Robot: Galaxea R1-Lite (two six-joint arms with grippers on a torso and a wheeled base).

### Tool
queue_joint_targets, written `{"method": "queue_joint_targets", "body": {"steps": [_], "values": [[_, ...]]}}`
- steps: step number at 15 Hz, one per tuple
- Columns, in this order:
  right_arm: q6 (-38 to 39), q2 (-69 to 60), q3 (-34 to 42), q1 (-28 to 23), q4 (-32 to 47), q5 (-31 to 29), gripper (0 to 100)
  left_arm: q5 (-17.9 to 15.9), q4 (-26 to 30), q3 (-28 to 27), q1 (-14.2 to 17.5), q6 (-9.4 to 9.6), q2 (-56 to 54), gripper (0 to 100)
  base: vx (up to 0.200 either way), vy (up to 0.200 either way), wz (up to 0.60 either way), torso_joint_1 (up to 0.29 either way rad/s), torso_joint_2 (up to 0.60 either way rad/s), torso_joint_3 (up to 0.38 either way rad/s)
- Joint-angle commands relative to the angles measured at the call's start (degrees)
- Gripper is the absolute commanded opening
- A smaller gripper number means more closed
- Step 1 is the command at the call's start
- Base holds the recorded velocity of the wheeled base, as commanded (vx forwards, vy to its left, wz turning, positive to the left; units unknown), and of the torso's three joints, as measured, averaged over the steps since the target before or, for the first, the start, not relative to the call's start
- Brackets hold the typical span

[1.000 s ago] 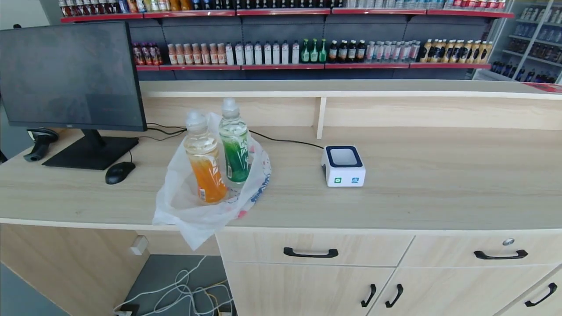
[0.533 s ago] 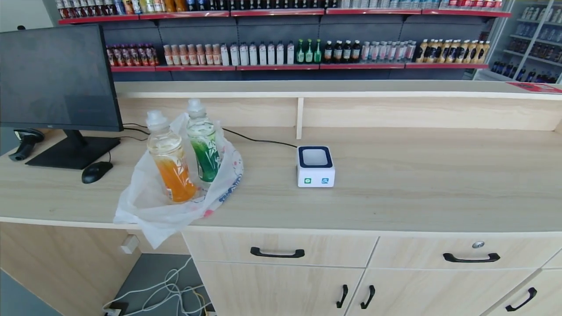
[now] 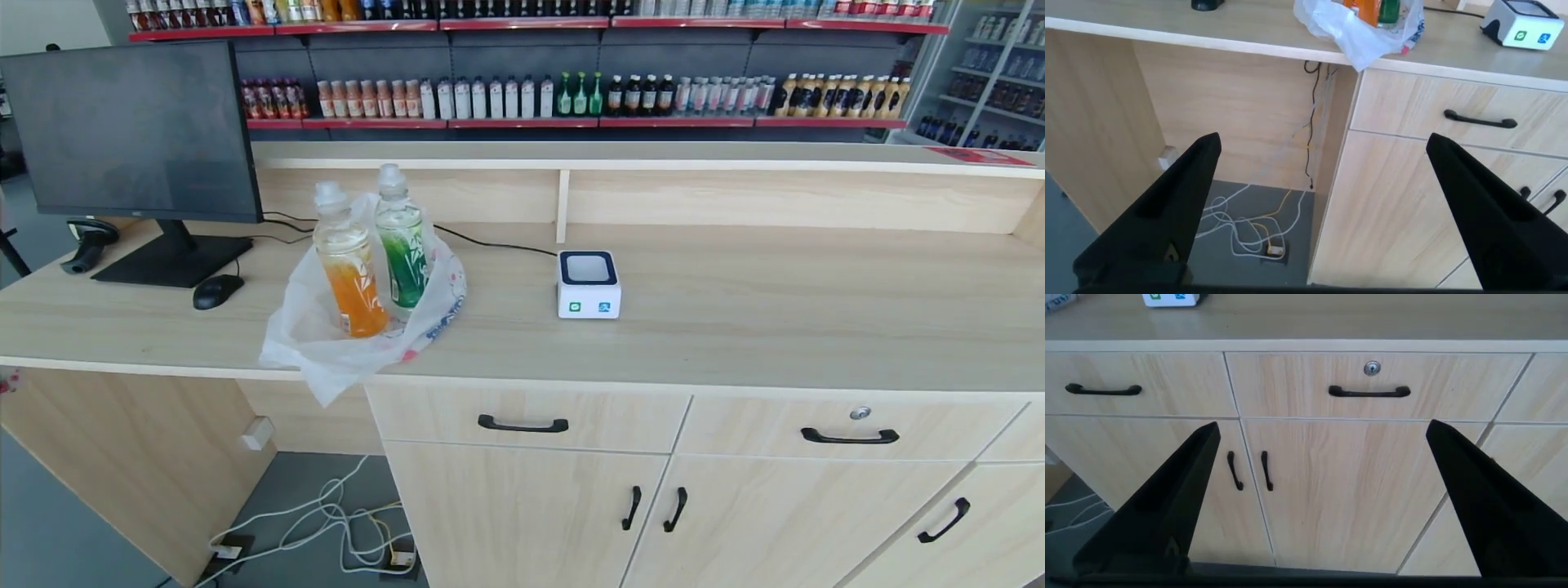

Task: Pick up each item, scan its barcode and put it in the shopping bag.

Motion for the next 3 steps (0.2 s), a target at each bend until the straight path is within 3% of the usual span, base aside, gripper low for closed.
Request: {"method": "queue_joint_targets", "body": {"steps": [1, 3], "values": [[-0.02, 0.07, 0.0, 0.01, 0.01, 0.01, 100, -0.03, -0.02, 0.0, -0.01, -0.04, -0.02, 100, 0.0, 0.0, 0.0, 0.0, 0.0, 0.0], [0.5, 0.07, 0.0, 0.01, 0.1, 0.01, 100, -0.03, -0.02, 0.0, -0.01, 0.13, -0.02, 100, 0.0, 0.0, 0.0, 0.0, 0.0, 0.0]]}}
